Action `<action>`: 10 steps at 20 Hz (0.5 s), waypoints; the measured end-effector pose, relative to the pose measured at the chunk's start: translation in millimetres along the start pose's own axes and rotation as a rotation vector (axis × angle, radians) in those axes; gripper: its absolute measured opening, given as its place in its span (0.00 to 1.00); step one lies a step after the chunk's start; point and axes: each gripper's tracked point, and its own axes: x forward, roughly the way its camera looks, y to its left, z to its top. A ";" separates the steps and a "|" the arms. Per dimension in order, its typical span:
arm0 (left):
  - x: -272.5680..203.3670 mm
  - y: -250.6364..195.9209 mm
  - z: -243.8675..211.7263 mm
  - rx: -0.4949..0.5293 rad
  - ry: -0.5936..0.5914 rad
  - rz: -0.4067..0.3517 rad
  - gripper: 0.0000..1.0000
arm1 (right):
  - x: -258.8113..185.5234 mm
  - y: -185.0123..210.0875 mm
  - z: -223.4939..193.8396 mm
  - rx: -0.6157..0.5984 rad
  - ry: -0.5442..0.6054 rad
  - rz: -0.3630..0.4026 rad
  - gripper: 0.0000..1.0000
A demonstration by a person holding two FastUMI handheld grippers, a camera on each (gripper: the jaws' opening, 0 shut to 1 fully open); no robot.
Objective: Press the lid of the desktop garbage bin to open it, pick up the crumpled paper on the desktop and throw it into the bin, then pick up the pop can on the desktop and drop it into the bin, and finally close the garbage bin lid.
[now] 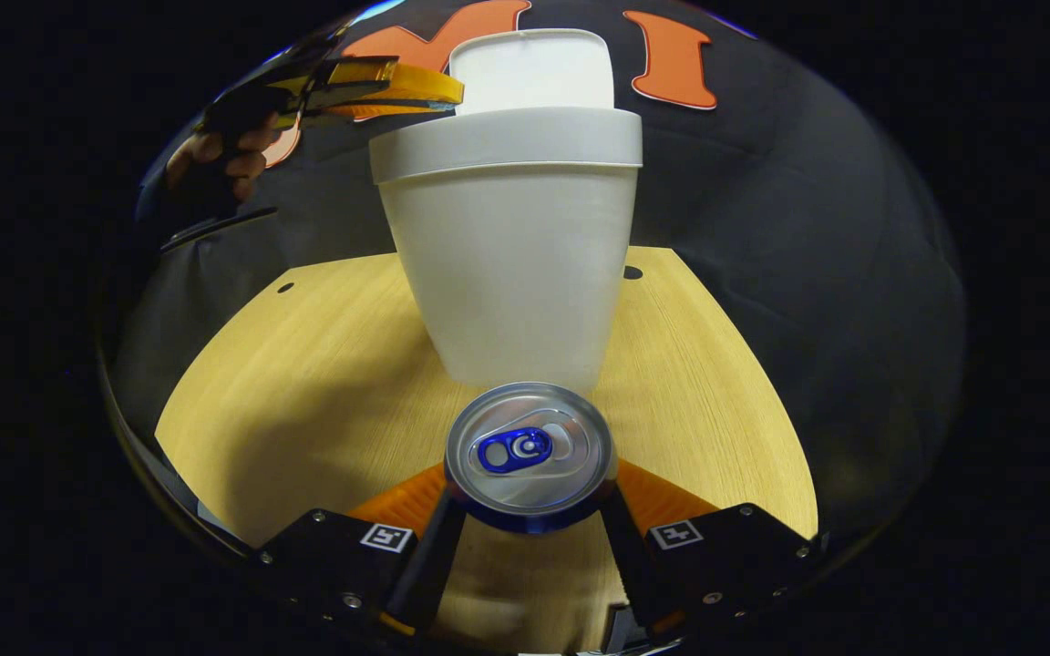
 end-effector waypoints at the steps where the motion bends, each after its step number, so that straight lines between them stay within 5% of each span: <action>1: -0.6 -0.2 -0.9 0.000 0.006 -0.001 0.23 | -0.4 0.2 3.2 0.002 -0.005 0.005 0.80; 6: -6.9 5.0 6.2 0.002 -0.017 0.006 0.38 | -8.5 3.1 34.9 0.003 -0.066 0.017 0.75; 10: -22.7 8.7 12.3 0.006 -0.030 0.019 0.72 | -21.5 3.8 62.6 -0.001 -0.121 0.014 0.80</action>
